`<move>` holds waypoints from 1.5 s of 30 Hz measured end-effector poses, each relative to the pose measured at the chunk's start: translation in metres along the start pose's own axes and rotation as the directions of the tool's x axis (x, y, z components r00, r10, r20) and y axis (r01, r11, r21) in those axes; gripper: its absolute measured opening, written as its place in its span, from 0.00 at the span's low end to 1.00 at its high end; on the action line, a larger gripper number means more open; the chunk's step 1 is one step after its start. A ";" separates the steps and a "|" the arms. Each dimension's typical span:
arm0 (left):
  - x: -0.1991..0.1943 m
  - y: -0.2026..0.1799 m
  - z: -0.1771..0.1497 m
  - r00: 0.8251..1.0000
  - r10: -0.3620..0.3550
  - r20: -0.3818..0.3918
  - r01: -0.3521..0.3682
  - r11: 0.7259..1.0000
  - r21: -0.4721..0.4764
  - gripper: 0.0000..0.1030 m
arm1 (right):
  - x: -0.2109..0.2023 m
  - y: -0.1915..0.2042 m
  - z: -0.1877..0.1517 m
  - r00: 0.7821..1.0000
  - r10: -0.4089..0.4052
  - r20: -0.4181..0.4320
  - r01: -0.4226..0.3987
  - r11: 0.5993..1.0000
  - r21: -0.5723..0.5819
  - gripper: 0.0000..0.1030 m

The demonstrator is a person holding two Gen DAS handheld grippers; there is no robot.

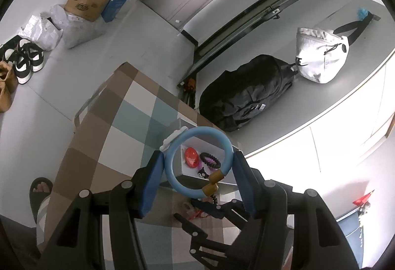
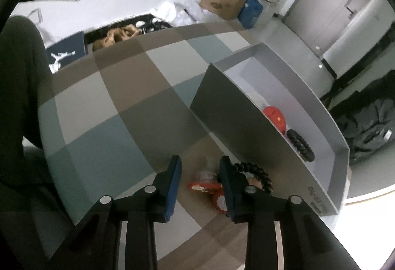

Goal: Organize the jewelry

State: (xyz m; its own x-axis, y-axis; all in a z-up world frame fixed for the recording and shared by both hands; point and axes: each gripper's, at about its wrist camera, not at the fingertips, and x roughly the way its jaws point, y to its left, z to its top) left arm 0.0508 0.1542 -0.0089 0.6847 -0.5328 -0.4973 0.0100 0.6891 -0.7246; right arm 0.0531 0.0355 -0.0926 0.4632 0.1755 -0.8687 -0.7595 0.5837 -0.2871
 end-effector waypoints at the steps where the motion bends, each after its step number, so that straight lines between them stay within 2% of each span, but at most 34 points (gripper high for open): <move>1: 0.000 0.001 0.001 1.000 -0.002 0.000 0.002 1.000 -0.005 0.50 | 0.000 -0.001 0.001 1.000 0.003 -0.008 -0.003 1.000 0.006 0.24; 2: -0.001 0.002 0.001 1.000 -0.002 0.001 0.002 1.000 -0.010 0.50 | 0.001 -0.001 0.002 1.000 -0.007 -0.018 0.008 1.000 0.008 0.17; 7: 0.001 0.005 0.002 1.000 -0.003 -0.010 0.003 1.000 -0.016 0.50 | -0.002 -0.002 0.004 1.000 -0.001 -0.011 0.001 1.000 0.005 0.12; 9: 0.000 0.004 0.002 1.000 0.001 -0.011 -0.001 1.000 -0.007 0.50 | -0.009 -0.009 0.001 1.000 0.027 0.011 -0.028 0.998 0.049 0.05; 14: 0.003 0.002 0.001 1.000 0.011 -0.021 -0.011 1.000 0.003 0.50 | -0.017 -0.028 -0.001 0.993 0.095 0.064 -0.105 0.978 0.179 0.05; 18: 0.005 0.001 -0.001 0.999 0.023 -0.025 -0.023 1.000 0.012 0.50 | -0.023 -0.049 -0.007 0.976 0.178 0.122 -0.207 0.932 0.299 0.05; 26: 0.012 -0.006 -0.005 0.998 0.043 -0.042 -0.041 0.998 0.042 0.50 | -0.047 -0.077 -0.021 0.943 0.229 0.241 -0.313 0.853 0.417 0.05; 33: 0.023 -0.020 -0.008 0.996 0.075 -0.055 -0.069 0.992 0.101 0.50 | -0.063 -0.104 -0.030 0.917 0.222 0.333 -0.366 0.801 0.474 0.05; 39: 0.040 -0.045 -0.007 0.991 0.120 -0.059 -0.107 0.976 0.192 0.50 | -0.072 -0.129 -0.032 0.902 0.190 0.387 -0.378 0.781 0.497 0.05; 45: 0.061 -0.060 0.002 0.987 0.144 -0.073 -0.124 0.965 0.232 0.50 | -0.071 -0.157 -0.031 0.892 0.158 0.424 -0.382 0.765 0.519 0.05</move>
State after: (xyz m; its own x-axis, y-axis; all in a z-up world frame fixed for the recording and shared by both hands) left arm 0.0931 0.0815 0.0047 0.6241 -0.4623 -0.6299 0.0943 0.8449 -0.5266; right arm 0.1255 -0.0927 0.0018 0.4870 0.5845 -0.6490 -0.5211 0.7908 0.3212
